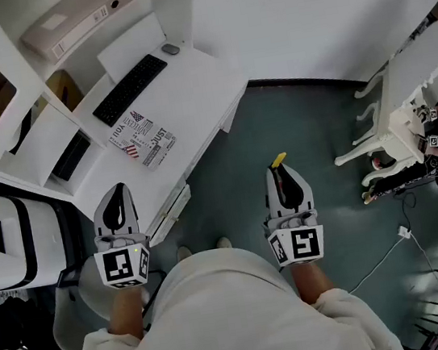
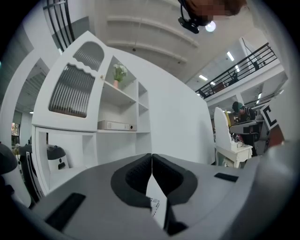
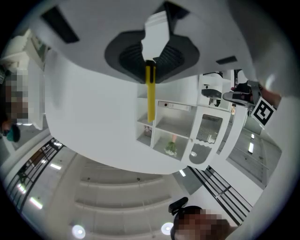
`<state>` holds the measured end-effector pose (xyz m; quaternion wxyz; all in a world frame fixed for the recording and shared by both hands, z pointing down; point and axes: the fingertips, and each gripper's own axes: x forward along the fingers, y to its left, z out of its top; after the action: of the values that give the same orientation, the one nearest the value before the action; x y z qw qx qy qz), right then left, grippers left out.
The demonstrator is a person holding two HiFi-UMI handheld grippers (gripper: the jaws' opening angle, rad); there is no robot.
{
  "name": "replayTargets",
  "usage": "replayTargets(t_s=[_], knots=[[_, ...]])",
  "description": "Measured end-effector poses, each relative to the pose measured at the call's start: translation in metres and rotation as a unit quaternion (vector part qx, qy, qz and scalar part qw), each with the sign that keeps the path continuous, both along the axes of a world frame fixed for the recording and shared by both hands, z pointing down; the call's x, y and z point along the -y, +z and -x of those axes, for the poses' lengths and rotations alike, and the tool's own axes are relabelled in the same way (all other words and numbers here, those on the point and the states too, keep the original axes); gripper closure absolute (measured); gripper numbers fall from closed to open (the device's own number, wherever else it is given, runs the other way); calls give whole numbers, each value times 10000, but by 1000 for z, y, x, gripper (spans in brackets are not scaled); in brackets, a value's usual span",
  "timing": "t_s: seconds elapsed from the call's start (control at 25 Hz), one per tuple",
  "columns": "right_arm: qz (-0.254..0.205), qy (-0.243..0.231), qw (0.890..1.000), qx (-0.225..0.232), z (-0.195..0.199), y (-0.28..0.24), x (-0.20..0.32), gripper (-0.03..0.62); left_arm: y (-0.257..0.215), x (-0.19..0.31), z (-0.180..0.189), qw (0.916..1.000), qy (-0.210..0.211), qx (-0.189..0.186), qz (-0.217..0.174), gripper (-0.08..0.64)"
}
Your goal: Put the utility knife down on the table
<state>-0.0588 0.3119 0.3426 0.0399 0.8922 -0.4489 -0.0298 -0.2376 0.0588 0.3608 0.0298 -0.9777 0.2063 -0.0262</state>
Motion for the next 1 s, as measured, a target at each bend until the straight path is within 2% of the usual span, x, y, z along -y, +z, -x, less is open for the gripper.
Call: replayTargets(t_s=[0.52, 1.0], knots=[[-114, -84, 9999, -90, -6, -5, -4, 522, -1, -5, -10, 10000, -15, 38, -21, 558], [-69, -379, 9992, -47, -32, -2, -17, 522, -2, -29, -35, 9997, -204, 106, -36, 558]])
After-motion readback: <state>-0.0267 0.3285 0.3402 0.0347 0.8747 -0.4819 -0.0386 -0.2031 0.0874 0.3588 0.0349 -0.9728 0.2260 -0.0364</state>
